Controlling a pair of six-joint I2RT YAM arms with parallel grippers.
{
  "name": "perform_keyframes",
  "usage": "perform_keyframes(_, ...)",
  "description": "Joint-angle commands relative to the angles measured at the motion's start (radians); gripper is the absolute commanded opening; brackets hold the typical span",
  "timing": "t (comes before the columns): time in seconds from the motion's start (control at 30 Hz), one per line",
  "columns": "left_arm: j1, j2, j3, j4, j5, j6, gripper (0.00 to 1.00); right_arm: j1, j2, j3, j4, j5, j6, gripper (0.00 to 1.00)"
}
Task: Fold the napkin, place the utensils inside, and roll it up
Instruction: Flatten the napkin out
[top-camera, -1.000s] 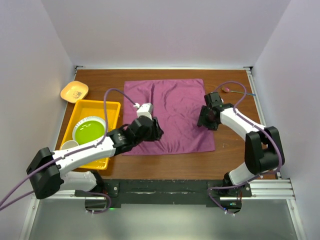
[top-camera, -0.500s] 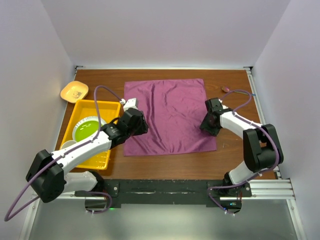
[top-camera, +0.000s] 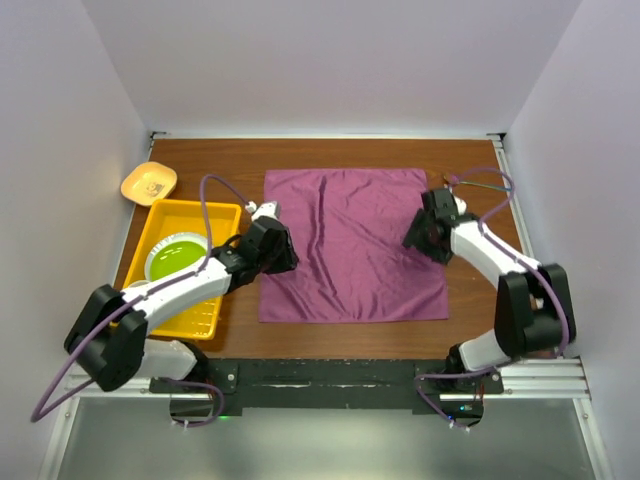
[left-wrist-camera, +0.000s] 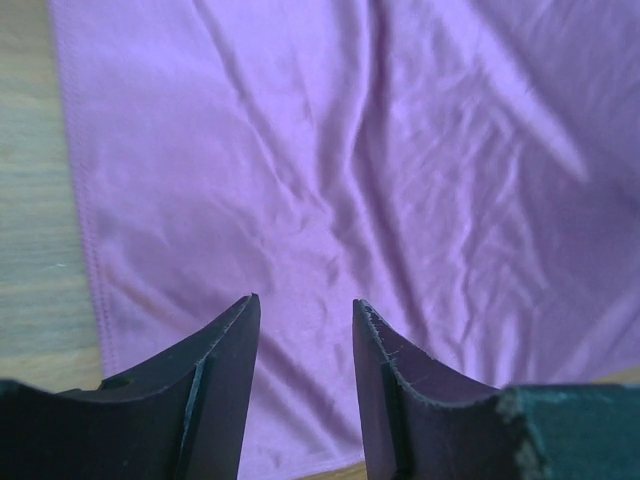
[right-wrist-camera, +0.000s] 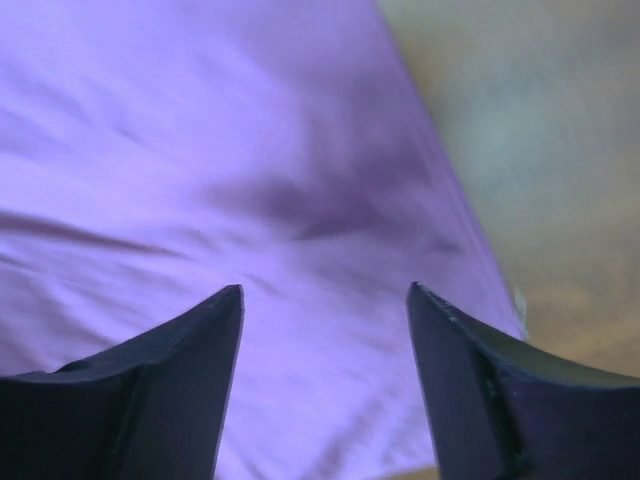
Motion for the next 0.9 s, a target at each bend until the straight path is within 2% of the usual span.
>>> perform_keyframes(0.0, -0.004, 0.056, -0.054, 0.075, 0.075, 0.003, 0.46, -0.003, 0.191, 0.288, 0.086, -0.008, -0.131, 0.76)
perform_keyframes(0.17, -0.033, 0.036, -0.085, 0.075, 0.060, -0.009, 0.45, -0.004, 0.432, 0.631, 0.003, 0.041, -0.177, 0.72)
perform_keyframes(0.43, -0.047, 0.017, -0.153, 0.084, 0.040, -0.032, 0.45, -0.013, 0.725, 0.972, -0.063, 0.137, -0.226, 0.58)
perform_keyframes(0.63, -0.047, 0.019, -0.177, 0.092, 0.017, -0.041, 0.45, -0.018, 0.792, 1.011, -0.051, 0.177, -0.268, 0.49)
perform_keyframes(0.87, -0.047, 0.014, -0.214, 0.084, 0.012, -0.049, 0.45, -0.041, 0.834, 1.006, -0.048, 0.189, -0.285, 0.49)
